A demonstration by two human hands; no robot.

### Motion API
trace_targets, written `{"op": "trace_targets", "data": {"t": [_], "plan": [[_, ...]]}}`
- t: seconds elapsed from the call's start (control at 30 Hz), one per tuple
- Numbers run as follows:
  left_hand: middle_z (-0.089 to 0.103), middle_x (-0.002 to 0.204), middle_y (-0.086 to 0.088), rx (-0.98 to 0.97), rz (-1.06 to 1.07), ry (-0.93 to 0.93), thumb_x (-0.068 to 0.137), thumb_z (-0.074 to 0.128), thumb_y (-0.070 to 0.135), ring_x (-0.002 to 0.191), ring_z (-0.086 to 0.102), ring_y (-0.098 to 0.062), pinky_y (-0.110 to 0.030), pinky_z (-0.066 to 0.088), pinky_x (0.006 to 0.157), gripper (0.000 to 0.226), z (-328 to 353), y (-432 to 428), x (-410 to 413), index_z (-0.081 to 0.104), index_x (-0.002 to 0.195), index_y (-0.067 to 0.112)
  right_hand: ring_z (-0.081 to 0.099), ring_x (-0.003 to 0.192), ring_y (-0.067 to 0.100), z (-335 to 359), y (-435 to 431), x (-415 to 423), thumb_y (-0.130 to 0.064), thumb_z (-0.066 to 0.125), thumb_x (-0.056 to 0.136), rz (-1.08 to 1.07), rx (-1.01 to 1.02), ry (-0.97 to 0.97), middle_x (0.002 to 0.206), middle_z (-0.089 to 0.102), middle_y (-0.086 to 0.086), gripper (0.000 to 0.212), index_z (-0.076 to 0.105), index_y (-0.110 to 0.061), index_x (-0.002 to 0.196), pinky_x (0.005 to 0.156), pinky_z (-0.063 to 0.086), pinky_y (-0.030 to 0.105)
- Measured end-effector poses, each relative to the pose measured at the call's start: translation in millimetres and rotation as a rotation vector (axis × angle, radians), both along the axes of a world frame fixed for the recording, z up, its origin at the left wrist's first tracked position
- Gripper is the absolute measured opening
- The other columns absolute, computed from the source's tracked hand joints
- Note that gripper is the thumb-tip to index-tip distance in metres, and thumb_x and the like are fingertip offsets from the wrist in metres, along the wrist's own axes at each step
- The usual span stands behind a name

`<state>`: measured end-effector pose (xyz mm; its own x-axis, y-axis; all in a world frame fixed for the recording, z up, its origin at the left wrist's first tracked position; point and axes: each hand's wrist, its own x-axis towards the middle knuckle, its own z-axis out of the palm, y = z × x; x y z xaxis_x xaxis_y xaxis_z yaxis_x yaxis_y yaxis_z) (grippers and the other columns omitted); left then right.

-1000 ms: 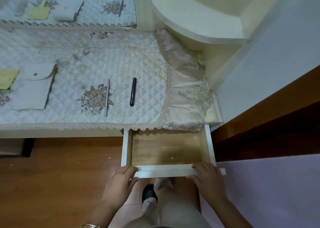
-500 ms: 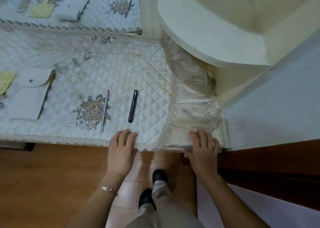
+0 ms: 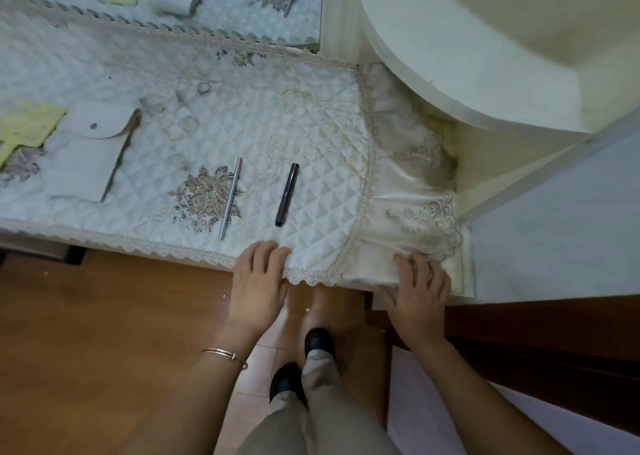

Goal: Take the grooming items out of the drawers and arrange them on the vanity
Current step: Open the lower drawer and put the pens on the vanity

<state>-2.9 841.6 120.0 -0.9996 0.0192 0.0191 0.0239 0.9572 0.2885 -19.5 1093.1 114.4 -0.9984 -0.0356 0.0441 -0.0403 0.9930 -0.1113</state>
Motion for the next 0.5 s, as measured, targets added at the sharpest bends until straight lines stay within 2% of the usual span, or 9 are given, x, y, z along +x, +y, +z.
{"op": "trace_targets", "data": {"t": [0.07,0.13,0.23,0.3,0.4,0.5], "plan": [[0.051,0.133,-0.009,0.023,-0.047,-0.044,0.075,0.046,0.02,0.128,0.033,-0.027,-0.045,0.033,0.104,0.05,1.6,-7.4,13.3,0.044,0.125,0.018,0.031,0.119,0.036,3.3,0.7,4.7,-0.026,0.077,0.064,0.015,-0.021,-0.081,0.129,0.049,0.02,0.071,0.042,-0.014,0.125,0.1,0.033,0.062],[0.048,0.138,-0.006,0.102,-0.027,-0.099,0.08,0.033,0.027,0.131,0.038,-0.026,-0.043,0.034,0.104,0.05,3.5,-16.7,32.0,0.048,0.126,0.017,0.024,0.13,0.038,10.3,1.4,8.9,-0.021,0.074,0.07,0.029,-0.029,-0.156,0.14,0.04,0.021,0.074,0.037,-0.013,0.134,0.107,0.024,0.061],[0.053,0.133,-0.008,0.258,0.153,-0.198,0.088,0.036,0.021,0.123,0.049,-0.027,-0.037,0.04,0.1,0.039,6.2,-34.0,74.7,0.055,0.122,0.011,0.013,0.14,0.035,20.0,-1.2,23.2,-0.02,0.065,0.079,0.048,-0.031,-0.242,0.151,0.024,0.016,0.075,0.025,-0.015,0.142,0.113,0.014,0.054],[0.057,0.128,-0.007,0.401,0.334,-0.33,0.093,0.042,0.015,0.118,0.052,-0.022,-0.029,0.04,0.097,0.034,-0.7,-52.1,115.5,0.053,0.124,0.01,0.012,0.141,0.034,23.0,-6.3,40.5,-0.019,0.066,0.078,0.033,-0.014,-0.249,0.153,0.021,0.015,0.079,0.021,-0.015,0.144,0.113,0.016,0.052],[0.063,0.121,-0.007,0.542,0.519,-0.476,0.092,0.047,0.017,0.107,0.059,-0.019,-0.028,0.046,0.089,0.03,-13.4,-85.1,191.7,0.056,0.121,0.011,0.02,0.138,0.033,21.6,-26.8,78.4,-0.018,0.064,0.08,0.008,-0.033,-0.321,0.152,0.021,0.016,0.078,0.019,-0.015,0.144,0.112,0.024,0.049],[0.066,0.112,-0.01,0.64,0.73,-0.593,0.089,0.053,0.012,0.091,0.06,-0.018,-0.024,0.042,0.078,0.024,-28.0,-121.0,280.4,0.061,0.111,0.006,0.033,0.132,0.031,11.7,-69.9,132.5,-0.023,0.058,0.085,0.02,-0.049,-0.57,0.148,0.027,0.014,0.069,0.022,-0.015,0.143,0.106,0.034,0.042]]}}
